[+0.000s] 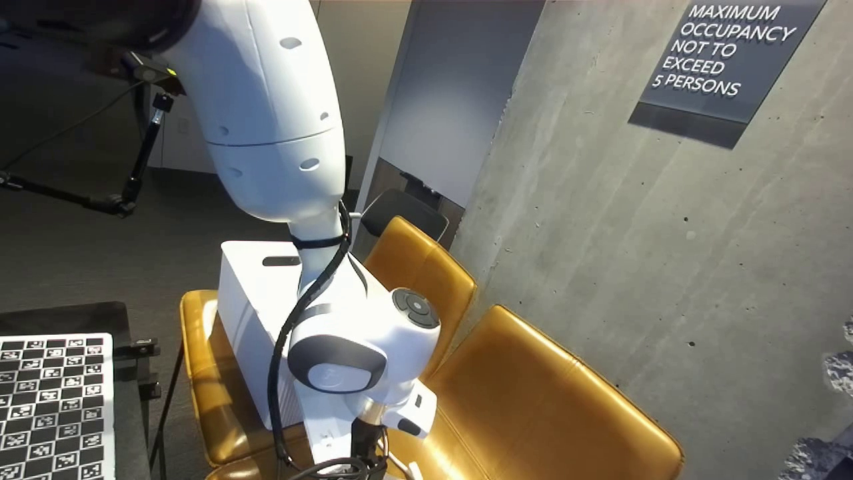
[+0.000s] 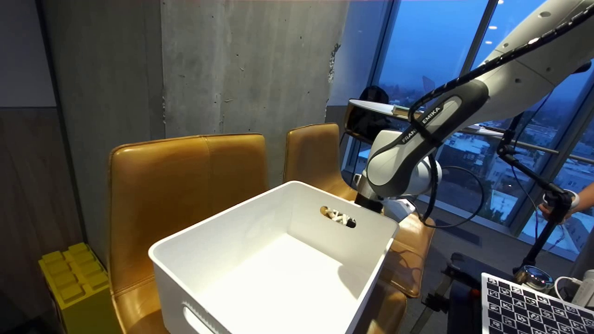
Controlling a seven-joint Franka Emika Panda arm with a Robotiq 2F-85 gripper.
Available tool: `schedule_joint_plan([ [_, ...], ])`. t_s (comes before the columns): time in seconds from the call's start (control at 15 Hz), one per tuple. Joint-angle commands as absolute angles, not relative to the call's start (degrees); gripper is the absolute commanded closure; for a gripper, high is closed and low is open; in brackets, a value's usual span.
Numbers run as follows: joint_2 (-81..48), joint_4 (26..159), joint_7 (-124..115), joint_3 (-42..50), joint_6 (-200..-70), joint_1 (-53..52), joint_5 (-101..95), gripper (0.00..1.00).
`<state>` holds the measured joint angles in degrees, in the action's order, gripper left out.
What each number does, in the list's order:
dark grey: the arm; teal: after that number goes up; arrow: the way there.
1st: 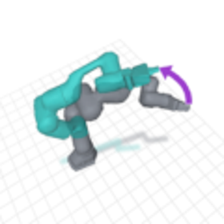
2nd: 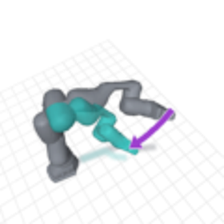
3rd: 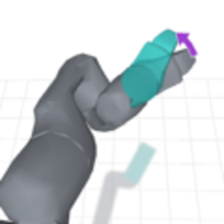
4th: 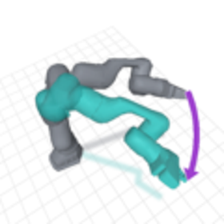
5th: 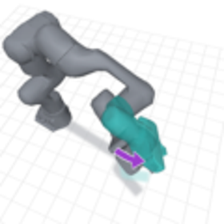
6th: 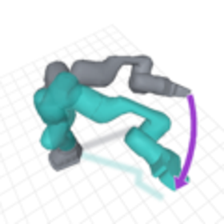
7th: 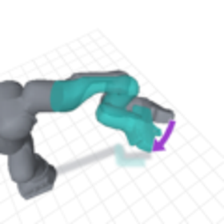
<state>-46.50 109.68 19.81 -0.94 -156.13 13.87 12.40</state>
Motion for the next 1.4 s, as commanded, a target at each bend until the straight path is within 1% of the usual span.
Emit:
schedule_joint_plan([
  [0.0, -48.70, 107.87, 17.90, -0.72, -157.44, 14.95, 9.64, 0.28],
  [0.2, -48.11, 108.25, 17.80, -1.03, -157.08, 14.87, 9.73, 0.47],
  [0.33, -47.68, 108.44, 17.68, -1.03, -156.89, 14.86, 9.75, 0.62],
  [0.53, -47.10, 108.25, 17.68, -0.67, -156.43, 15.31, 9.66, 0.86],
  [0.6, -47.02, 108.01, 17.69, -0.56, -156.18, 15.56, 9.59, 0.97],
  [0.67, -47.05, 107.77, 17.69, -0.59, -156.04, 15.85, 9.49, 1.00],
  [0.8, -47.01, 107.60, 17.75, -0.85, -155.61, 16.47, 9.49, 1.00],
  [0.87, -47.00, 107.66, 17.76, -0.83, -155.66, 16.55, 9.38, 0.98],
  [1.07, -46.26, 107.88, 17.59, -0.76, -155.32, 16.45, 9.02, 0.98],
  [1.33, -39.11, 111.70, 15.50, 0.02, -153.96, 14.86, 7.89, 0.98],
])
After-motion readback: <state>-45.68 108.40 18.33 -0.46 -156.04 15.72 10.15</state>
